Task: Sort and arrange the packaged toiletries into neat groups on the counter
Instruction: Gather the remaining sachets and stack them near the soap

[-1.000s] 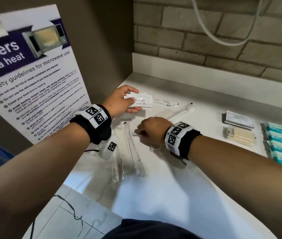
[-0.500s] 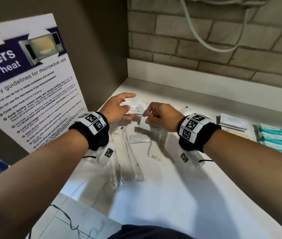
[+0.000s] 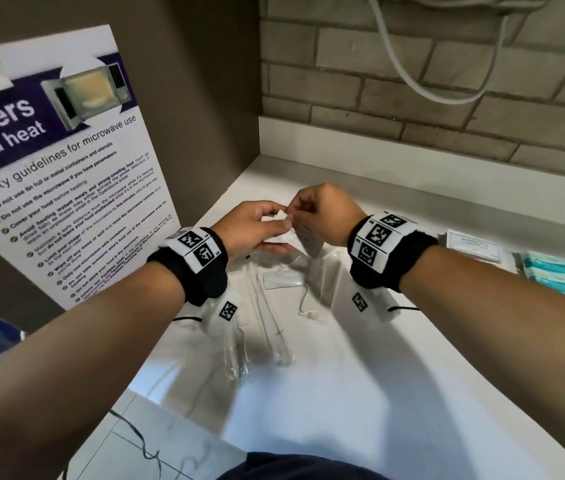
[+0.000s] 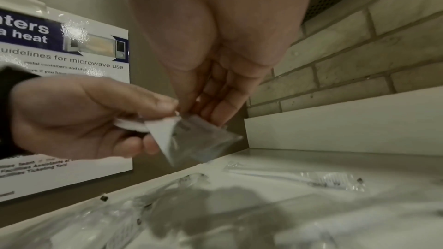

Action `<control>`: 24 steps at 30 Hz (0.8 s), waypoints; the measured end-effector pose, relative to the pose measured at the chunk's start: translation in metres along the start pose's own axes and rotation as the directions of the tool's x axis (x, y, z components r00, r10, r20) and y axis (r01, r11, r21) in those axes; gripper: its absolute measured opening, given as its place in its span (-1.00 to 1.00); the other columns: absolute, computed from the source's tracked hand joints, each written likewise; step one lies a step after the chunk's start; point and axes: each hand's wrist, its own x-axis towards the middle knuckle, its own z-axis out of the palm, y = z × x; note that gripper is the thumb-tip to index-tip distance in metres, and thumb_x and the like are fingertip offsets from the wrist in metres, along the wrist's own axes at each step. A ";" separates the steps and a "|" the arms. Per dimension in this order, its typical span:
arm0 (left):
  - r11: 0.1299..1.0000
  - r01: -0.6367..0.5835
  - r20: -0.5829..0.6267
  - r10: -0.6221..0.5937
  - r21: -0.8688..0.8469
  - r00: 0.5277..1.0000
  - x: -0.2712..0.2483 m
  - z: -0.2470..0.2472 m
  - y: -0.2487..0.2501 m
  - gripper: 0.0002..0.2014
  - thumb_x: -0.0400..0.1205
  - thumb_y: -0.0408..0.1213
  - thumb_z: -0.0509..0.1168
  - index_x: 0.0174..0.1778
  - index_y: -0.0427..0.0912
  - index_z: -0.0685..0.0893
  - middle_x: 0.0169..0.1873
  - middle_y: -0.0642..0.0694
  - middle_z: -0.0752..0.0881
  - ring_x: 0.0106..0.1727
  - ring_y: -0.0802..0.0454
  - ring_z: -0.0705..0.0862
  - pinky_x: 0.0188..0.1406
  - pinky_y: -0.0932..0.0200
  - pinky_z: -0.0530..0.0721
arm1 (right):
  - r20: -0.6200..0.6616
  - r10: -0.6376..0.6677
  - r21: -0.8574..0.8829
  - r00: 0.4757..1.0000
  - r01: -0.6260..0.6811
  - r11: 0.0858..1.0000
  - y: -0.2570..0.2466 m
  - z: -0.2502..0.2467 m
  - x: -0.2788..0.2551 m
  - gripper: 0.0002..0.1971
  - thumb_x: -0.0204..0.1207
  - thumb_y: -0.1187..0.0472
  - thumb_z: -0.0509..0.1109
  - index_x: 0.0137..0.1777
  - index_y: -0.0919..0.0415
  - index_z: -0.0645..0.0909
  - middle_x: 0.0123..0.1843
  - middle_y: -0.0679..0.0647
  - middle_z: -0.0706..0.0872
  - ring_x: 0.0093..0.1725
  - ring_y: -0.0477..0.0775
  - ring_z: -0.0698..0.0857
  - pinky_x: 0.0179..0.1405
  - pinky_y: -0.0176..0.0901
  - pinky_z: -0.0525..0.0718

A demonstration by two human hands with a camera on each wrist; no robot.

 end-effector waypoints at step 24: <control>0.984 -0.035 -0.294 0.086 0.176 0.952 0.013 -0.023 -0.004 -0.73 0.69 -0.47 0.25 0.28 -0.22 0.66 0.35 -0.21 0.45 -0.12 -0.01 0.77 -0.29 0.29 0.80 | 0.335 0.045 -0.130 0.941 -0.002 0.992 0.012 0.017 -0.010 -0.74 0.55 0.23 0.27 -0.34 0.02 0.65 -0.34 -0.08 0.74 -0.36 -0.09 0.65 -0.23 -0.26 0.58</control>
